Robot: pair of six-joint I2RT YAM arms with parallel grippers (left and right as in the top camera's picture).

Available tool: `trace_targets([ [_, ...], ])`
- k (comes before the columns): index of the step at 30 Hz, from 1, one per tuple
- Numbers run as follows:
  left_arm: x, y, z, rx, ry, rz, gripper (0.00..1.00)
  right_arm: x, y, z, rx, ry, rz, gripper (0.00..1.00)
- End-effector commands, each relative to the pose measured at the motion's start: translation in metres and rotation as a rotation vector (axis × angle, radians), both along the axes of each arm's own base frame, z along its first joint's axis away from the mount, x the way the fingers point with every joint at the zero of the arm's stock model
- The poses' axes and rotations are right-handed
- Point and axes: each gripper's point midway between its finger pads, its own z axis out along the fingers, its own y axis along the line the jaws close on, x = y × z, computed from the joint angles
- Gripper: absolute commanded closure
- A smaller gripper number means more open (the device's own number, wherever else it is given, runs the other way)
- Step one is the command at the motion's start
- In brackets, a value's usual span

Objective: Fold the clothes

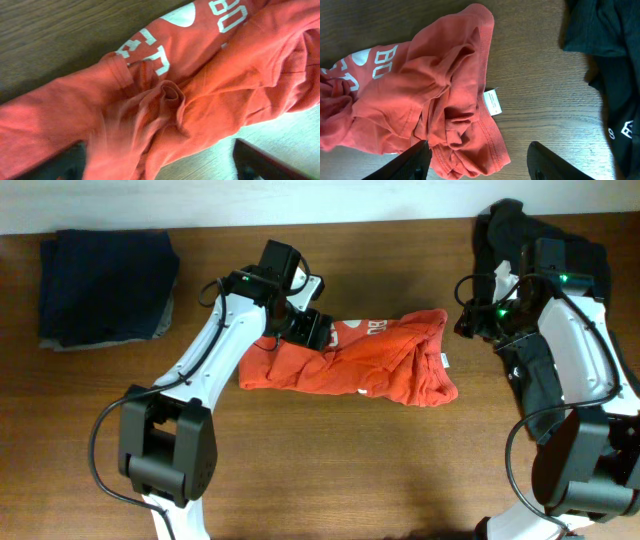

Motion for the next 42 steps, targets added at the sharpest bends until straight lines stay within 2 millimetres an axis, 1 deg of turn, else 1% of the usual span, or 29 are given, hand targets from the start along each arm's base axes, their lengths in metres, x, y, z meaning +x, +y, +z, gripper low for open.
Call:
trace_targets([
  [1,0.003,-0.005,0.021,-0.022,-0.05,-0.006,0.01,0.003,0.0,0.013,-0.008,-0.038,0.01,0.34],
  [4,0.003,-0.004,0.021,-0.021,-0.049,-0.004,0.01,0.001,0.001,0.012,-0.006,-0.029,0.01,0.32],
  [5,0.004,-0.001,0.02,-0.019,-0.046,0.003,0.01,-0.003,0.001,0.01,-0.003,-0.01,0.01,0.3],
  [7,0.006,0.008,0.019,-0.014,-0.034,0.023,0.01,-0.007,0.002,0.005,0.002,0.017,0.01,0.29],
  [10,0.011,0.042,0.016,-0.001,0.003,0.098,0.01,-0.014,0.004,-0.018,0.016,0.078,0.025,0.28],
  [12,0.014,0.059,0.015,0.006,0.018,0.133,0.01,-0.015,0.01,-0.03,0.046,0.099,0.061,0.27],
  [13,0.016,0.07,0.014,0.014,0.022,0.157,0.01,-0.013,0.015,-0.039,0.079,0.11,0.076,0.27],
  [14,0.017,0.073,0.014,0.015,0.021,0.161,0.01,-0.011,0.017,-0.043,0.09,0.114,0.078,0.27],
  [17,0.019,0.077,0.014,0.016,0.018,0.17,0.01,-0.004,0.022,-0.06,0.128,0.126,0.084,0.26],
  [21,0.02,0.081,0.013,0.04,0.009,0.177,0.01,0.0,0.034,-0.08,0.198,0.142,0.119,0.26],
  [24,0.02,0.081,0.013,0.042,0.009,0.178,0.01,0.001,0.042,-0.092,0.225,0.162,0.131,0.2],
  [25,0.021,0.082,0.012,0.05,0.007,0.181,0.01,0.001,0.046,-0.096,0.237,0.169,0.136,0.17],
  [27,0.02,0.083,0.012,0.056,0.007,0.183,0.01,0.0,0.053,-0.098,0.268,0.171,0.153,0.12],
  [28,0.02,0.083,0.012,0.056,0.008,0.183,0.01,0.001,0.06,-0.098,0.302,0.163,0.177,0.08],
  [31,0.018,0.084,0.011,0.059,0.017,0.182,0.01,0.0,0.071,-0.097,0.383,0.155,0.205,0.0],
  [37,0.017,0.084,0.011,0.06,0.021,0.182,0.01,-0.003,0.076,-0.098,0.41,0.154,0.227,0.01],
  [41,0.017,0.084,0.011,0.06,0.02,0.182,0.01,-0.007,0.084,-0.106,0.403,0.147,0.264,0.0],
  [42,0.017,0.084,0.011,0.06,0.02,0.182,0.01,-0.008,0.086,-0.109,0.402,0.147,0.27,0.04],
])
